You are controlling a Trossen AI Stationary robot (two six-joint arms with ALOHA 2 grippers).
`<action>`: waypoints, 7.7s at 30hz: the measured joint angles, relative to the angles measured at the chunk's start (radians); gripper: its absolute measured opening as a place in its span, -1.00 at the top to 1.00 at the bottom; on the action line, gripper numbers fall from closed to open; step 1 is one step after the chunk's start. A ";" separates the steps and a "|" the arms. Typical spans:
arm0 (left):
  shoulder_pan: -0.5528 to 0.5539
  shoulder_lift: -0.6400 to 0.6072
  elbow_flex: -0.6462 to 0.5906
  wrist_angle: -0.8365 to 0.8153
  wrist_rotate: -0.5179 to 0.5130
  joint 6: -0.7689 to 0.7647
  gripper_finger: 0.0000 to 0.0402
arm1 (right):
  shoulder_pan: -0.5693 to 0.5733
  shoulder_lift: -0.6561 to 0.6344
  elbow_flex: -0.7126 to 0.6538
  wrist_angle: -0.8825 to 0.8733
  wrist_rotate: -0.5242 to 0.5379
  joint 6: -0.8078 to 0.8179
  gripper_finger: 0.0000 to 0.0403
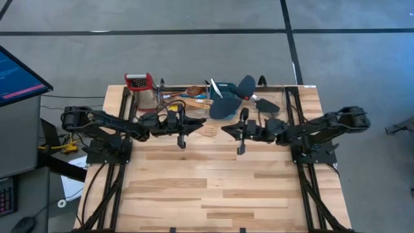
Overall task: Pick & Place Kitchen Items
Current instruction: Put the black spatula into the right transparent bin, then put the brown slotted spoon into the left transparent bin
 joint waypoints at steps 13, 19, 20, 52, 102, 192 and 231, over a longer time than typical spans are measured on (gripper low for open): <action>-0.034 0.059 0.006 0.008 0.000 -0.077 0.86 | 0.002 0.145 0.117 -0.003 0.003 0.007 0.31; -0.061 0.059 0.006 0.007 0.000 -0.104 0.86 | 0.010 0.145 0.130 -0.001 0.003 0.006 -0.04; -0.064 0.059 0.006 0.007 -0.001 -0.105 0.86 | 0.012 0.145 0.130 0.000 0.003 0.006 -0.08; -0.094 0.274 0.167 0.012 -0.035 -0.142 0.85 | 0.033 0.142 0.132 0.045 0.026 -0.010 0.89; -0.087 0.040 0.035 0.007 0.017 -0.036 0.16 | 0.028 -0.145 -0.003 -0.175 0.227 -0.063 1.00; -0.091 -0.053 -0.042 -0.039 -0.028 -0.044 0.33 | -0.752 -0.245 0.050 -1.018 0.025 0.320 0.53; -0.091 -0.053 -0.042 -0.048 -0.027 -0.048 0.33 | -0.694 -0.192 0.380 -1.798 -0.238 0.261 -0.26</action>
